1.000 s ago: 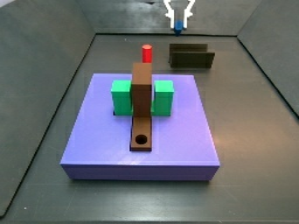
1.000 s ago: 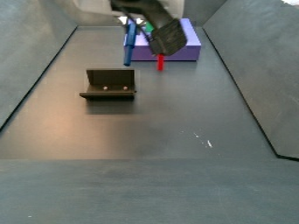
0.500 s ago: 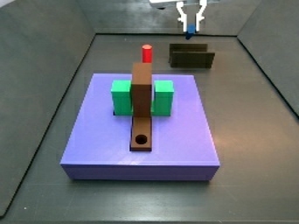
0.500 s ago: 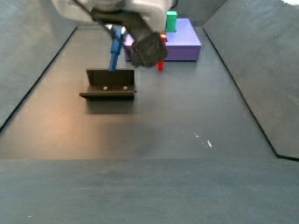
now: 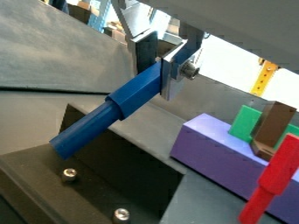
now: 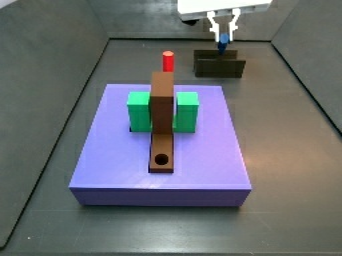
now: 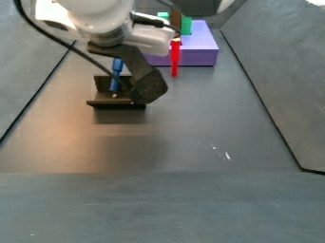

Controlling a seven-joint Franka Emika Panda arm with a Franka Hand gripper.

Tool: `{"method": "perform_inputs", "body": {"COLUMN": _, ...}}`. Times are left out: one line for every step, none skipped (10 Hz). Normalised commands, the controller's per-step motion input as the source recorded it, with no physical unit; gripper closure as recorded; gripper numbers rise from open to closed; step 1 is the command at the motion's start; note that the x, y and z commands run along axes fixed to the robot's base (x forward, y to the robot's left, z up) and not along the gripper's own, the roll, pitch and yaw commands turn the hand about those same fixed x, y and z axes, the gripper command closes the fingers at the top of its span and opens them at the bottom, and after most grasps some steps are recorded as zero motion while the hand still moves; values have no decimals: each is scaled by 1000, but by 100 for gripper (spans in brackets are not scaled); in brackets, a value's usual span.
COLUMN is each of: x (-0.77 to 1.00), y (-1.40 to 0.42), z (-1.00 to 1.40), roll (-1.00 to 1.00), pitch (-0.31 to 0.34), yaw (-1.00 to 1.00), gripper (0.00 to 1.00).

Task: Pick up the blue object. Move up. Place the blue object on the fixture. Regrasp the blue object. Move to above the board. Insert the blue object.
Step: Place the blue object on the fixture.

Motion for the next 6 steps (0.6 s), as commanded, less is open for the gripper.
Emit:
{"method": "perform_inputs", "body": {"x": 160, "y": 0, "z": -211, "roll": 271, "pitch": 0, "yaw": -11, "gripper": 100}}
{"method": "perform_inputs", "body": {"x": 166, "y": 0, "z": -246, "roll": 180, "pitch": 0, "yaw": -51, "gripper": 100}}
{"method": "perform_inputs", "body": {"x": 131, "y": 0, "z": -200, "roll": 131, "pitch": 0, "yaw": -37, "gripper": 100}}
{"method": "perform_inputs", "body": {"x": 100, "y": 0, "z": -180, "roll": 0, "pitch": 0, "yaw": -6, "gripper": 100}}
{"method": "perform_inputs", "body": {"x": 26, "y": 26, "z": -151, "roll": -51, "pitch": 0, "yaw": 0, "gripper": 100}}
{"method": "perform_inputs", "body": {"x": 0, "y": 109, "z": -191, "roll": -114, "pitch": 0, "yaw": 0, "gripper": 100}}
